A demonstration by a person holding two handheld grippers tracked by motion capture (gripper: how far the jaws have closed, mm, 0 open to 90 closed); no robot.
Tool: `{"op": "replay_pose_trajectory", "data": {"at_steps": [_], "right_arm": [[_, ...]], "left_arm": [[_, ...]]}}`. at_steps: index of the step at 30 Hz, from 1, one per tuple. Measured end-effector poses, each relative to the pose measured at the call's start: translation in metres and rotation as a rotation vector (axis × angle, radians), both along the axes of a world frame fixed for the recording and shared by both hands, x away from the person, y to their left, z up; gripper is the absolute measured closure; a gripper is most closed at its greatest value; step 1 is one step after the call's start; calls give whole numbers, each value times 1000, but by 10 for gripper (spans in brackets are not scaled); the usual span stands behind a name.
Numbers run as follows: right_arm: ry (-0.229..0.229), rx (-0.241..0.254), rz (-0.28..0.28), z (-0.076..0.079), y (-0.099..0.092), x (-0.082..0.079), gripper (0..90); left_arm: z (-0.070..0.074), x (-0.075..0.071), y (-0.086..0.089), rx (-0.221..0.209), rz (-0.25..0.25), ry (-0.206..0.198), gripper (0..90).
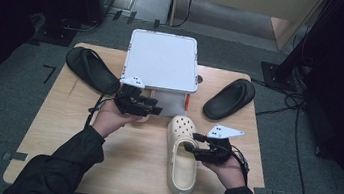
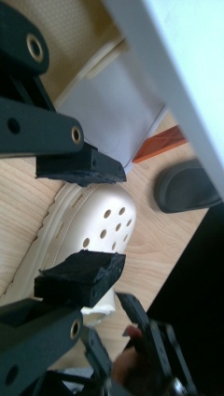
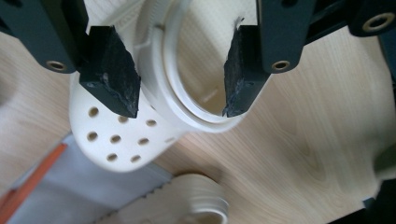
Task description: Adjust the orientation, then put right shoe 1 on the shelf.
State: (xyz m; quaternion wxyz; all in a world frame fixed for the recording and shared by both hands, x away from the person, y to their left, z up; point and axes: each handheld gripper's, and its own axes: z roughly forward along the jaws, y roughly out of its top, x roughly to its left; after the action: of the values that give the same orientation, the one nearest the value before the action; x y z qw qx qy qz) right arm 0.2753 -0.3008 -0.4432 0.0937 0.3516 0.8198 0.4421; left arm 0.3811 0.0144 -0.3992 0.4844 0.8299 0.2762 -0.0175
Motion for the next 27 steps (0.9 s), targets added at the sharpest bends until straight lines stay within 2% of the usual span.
{"op": "replay_pose_trajectory", "data": {"at_steps": [2, 4, 6, 11, 14, 17, 20, 21, 24, 25, 26, 27], "right_arm": [[29, -14, 3, -4, -2, 2, 467], [20, -43, -2, -9, -1, 3, 460], [17, -45, -6, -11, -1, 5, 469], [11, -57, -31, -14, -1, 8, 493], [-2, -64, -43, -16, 1, 11, 496], [-15, -77, -39, -17, 3, 12, 490], [-31, -86, -38, -18, 5, 12, 489], [-42, -97, -40, -19, 6, 12, 490], [-59, -108, -36, -19, 7, 13, 490], [-65, -111, -38, -20, 8, 13, 492], [-78, -112, -39, -20, 10, 14, 510], [-78, -112, -39, -20, 10, 14, 510]], "left_arm": [[4, 2, 5, -5, 11, 2, 509], [9, 4, 10, -15, 21, -1, 502], [13, 7, 16, -28, 31, -2, 497], [20, 12, 25, -29, 56, -14, 497], [24, 17, 31, -41, 70, -17, 499], [29, 23, 36, -31, 88, -23, 500], [33, 26, 40, -44, 88, -23, 513], [36, 28, 42, -47, 106, -30, 499], [38, 31, 44, -55, 116, -30, 502], [38, 33, 45, -54, 120, -31, 503], [36, 36, 44, -29, 130, -28, 507], [36, 36, 44, -29, 130, -28, 509]]}}
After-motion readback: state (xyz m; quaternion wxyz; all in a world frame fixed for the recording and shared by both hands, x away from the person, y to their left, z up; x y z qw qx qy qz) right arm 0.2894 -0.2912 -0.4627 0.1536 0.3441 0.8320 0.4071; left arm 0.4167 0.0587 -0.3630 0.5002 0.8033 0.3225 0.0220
